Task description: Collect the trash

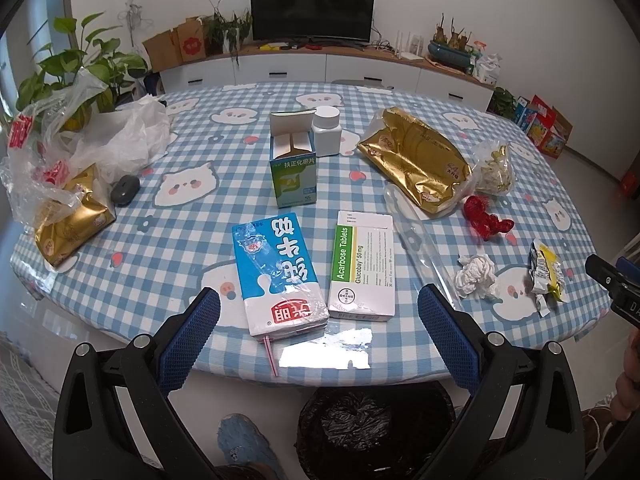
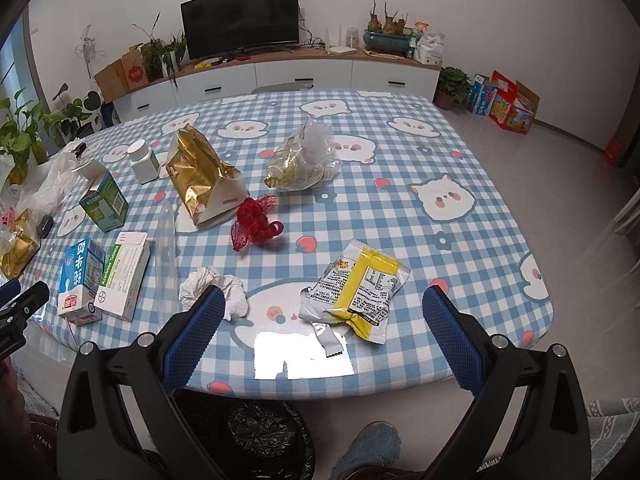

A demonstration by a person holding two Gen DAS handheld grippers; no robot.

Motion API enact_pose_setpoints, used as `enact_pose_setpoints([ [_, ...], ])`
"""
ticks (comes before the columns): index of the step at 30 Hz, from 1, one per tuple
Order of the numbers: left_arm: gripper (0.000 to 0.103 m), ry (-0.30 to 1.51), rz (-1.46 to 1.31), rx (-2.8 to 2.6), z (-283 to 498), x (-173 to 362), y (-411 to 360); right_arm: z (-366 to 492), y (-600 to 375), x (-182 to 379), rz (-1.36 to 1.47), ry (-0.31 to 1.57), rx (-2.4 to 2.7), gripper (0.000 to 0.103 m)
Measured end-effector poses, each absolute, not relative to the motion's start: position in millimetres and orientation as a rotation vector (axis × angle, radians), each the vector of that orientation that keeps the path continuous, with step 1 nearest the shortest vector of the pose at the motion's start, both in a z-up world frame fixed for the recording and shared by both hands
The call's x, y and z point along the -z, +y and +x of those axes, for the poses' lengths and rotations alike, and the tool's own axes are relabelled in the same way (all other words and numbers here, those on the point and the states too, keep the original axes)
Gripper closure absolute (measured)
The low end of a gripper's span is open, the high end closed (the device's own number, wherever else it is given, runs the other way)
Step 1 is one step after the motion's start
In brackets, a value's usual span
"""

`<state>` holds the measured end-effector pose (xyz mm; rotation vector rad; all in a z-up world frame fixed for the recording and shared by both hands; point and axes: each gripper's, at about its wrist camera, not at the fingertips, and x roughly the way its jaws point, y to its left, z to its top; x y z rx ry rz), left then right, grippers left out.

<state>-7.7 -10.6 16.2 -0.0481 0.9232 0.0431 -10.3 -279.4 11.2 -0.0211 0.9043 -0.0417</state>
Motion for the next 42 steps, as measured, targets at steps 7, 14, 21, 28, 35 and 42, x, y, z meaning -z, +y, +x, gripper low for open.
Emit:
enact_pose_setpoints([
  [7,0.006,0.919,-0.047,-0.035,-9,-20,-15,-10,-276,-13,-0.013,0.908,0.029,0.008],
  [14,0.006,0.919,-0.046,-0.032,-10,-23,-15,-12,-277,-17,-0.008,0.895,0.014,0.008],
  [21,0.006,0.931,-0.036,-0.053,1,-23,-8,-4,-263,-22,-0.036,0.877,-0.023,0.008],
  [28,0.006,0.955,-0.05,-0.102,18,-17,13,15,-235,-21,-0.091,0.868,-0.071,0.008],
  [35,0.006,1.004,-0.073,-0.128,44,-1,29,42,-216,-8,-0.112,0.896,-0.098,0.008],
  [42,0.007,1.037,-0.099,-0.152,69,10,40,74,-206,12,-0.133,0.949,-0.109,0.014],
])
